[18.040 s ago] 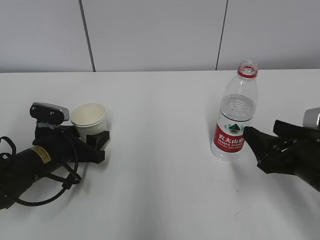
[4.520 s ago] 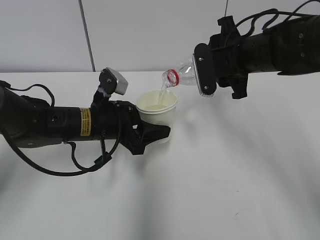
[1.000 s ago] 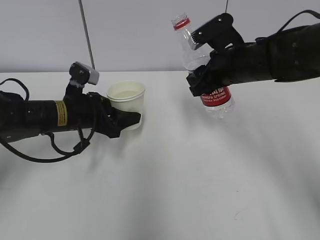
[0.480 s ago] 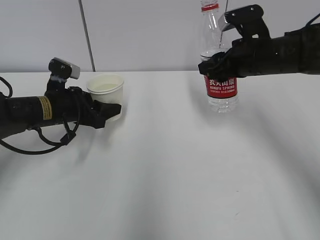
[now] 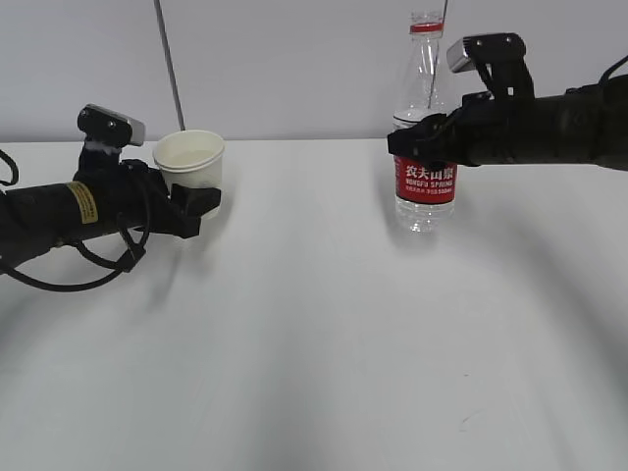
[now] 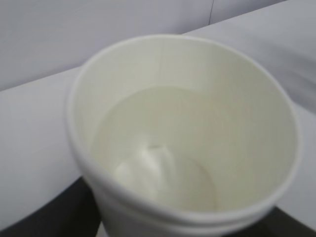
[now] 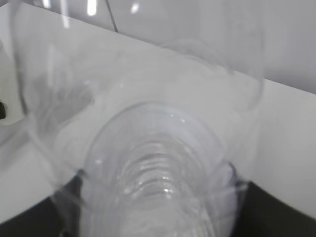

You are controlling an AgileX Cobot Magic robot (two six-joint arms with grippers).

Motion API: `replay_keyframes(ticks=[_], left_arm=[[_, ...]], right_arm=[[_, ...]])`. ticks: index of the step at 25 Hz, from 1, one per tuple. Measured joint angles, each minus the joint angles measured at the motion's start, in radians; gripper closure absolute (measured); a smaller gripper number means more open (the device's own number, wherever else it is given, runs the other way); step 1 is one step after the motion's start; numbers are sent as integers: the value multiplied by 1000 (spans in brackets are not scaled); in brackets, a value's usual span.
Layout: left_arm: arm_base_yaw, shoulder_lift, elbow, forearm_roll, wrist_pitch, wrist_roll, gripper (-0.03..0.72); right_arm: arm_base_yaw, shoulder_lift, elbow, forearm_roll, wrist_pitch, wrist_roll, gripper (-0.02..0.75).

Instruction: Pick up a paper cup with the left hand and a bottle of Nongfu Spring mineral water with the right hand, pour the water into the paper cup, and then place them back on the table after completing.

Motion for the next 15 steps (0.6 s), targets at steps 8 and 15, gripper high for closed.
replay_keyframes(ticks=[8,15], left_arm=[[0,49,0,-142,-13,87,278],[0,98,0,-233,-75,135,278]], right_arm=[[1,19,0,27,-34,-67,349],[1,19,0,44,-62,-118,349]])
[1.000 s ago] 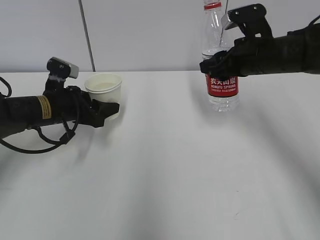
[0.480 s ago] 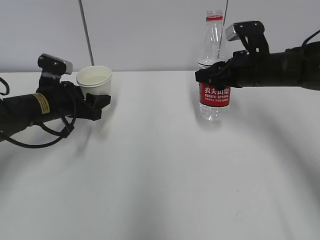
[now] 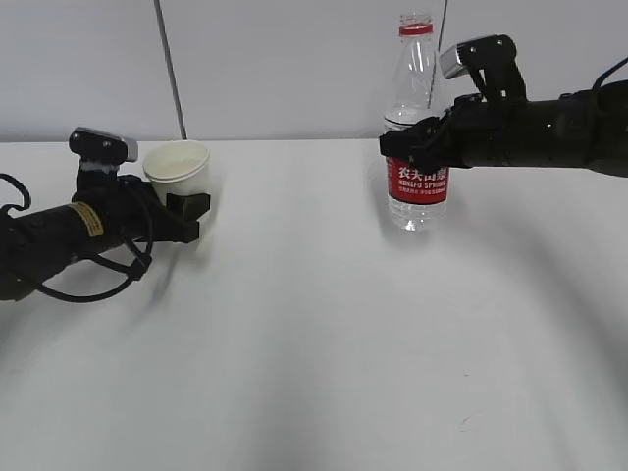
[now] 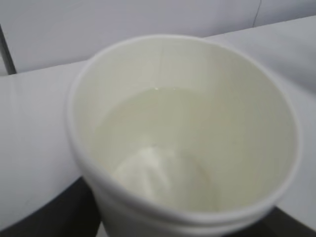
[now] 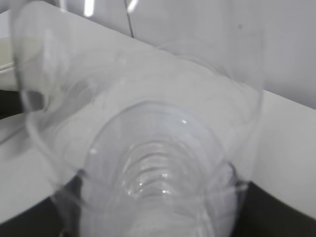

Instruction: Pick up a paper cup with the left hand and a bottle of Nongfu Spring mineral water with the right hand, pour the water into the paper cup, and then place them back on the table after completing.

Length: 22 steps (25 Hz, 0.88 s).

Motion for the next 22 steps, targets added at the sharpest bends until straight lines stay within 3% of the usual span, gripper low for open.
replay_keyframes(ticks=[22], left_arm=[[0,102,-5,-51,-94,54,279]], right_arm=[[-1,2,0,13,-8,-47,350]])
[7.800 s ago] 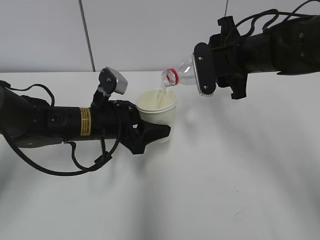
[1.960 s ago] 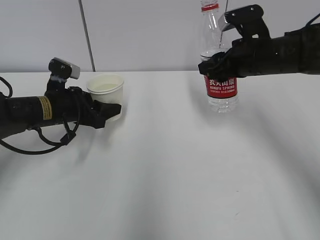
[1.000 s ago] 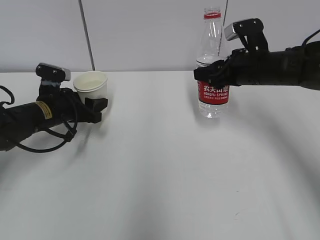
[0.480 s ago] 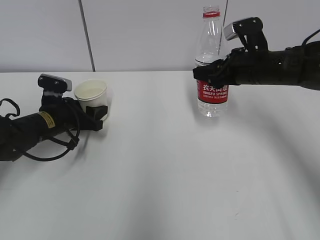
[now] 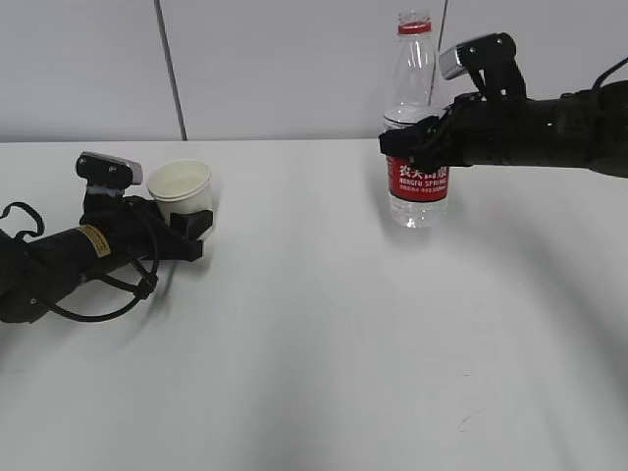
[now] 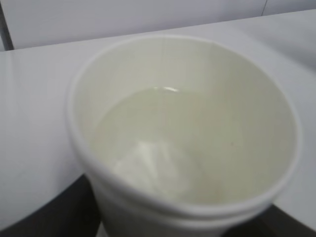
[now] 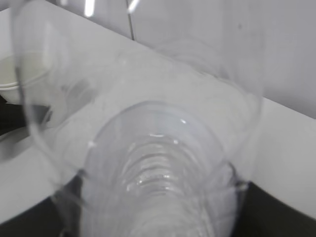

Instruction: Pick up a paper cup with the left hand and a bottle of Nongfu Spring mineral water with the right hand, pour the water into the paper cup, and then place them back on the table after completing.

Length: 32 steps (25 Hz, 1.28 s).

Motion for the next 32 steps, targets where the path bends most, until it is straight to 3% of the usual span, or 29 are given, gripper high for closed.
replay_keyframes(ticks=[10,21,32], left_arm=[[0,1,0,0,-3,3,279],[0,1,0,0,-3,7,279],[0,1,-1,0,-4,7,279]], right_arm=[[0,97,-2,98,-45,-99,351],[0,178,-4,299,-114,-311,351],[0,239,-11,430,-189,-407,351]])
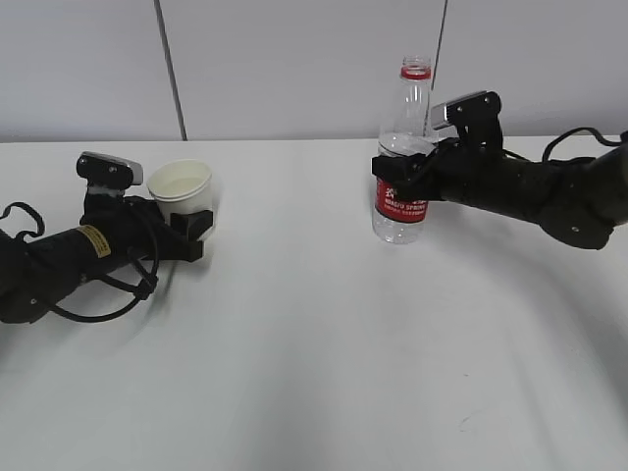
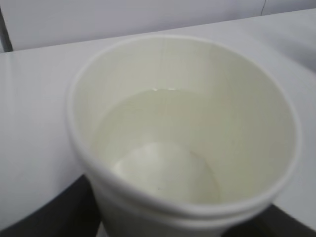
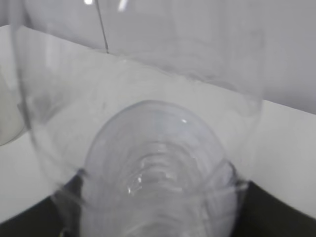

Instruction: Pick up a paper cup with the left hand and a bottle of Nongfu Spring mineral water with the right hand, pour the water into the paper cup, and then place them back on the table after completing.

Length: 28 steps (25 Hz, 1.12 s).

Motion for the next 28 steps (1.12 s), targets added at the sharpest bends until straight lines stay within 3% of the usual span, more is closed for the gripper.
replay_keyframes(ticks=[28], left_arm=[[0,0,0,0,0,2,249]], right_arm=[[0,0,0,5,-5,-8,351]])
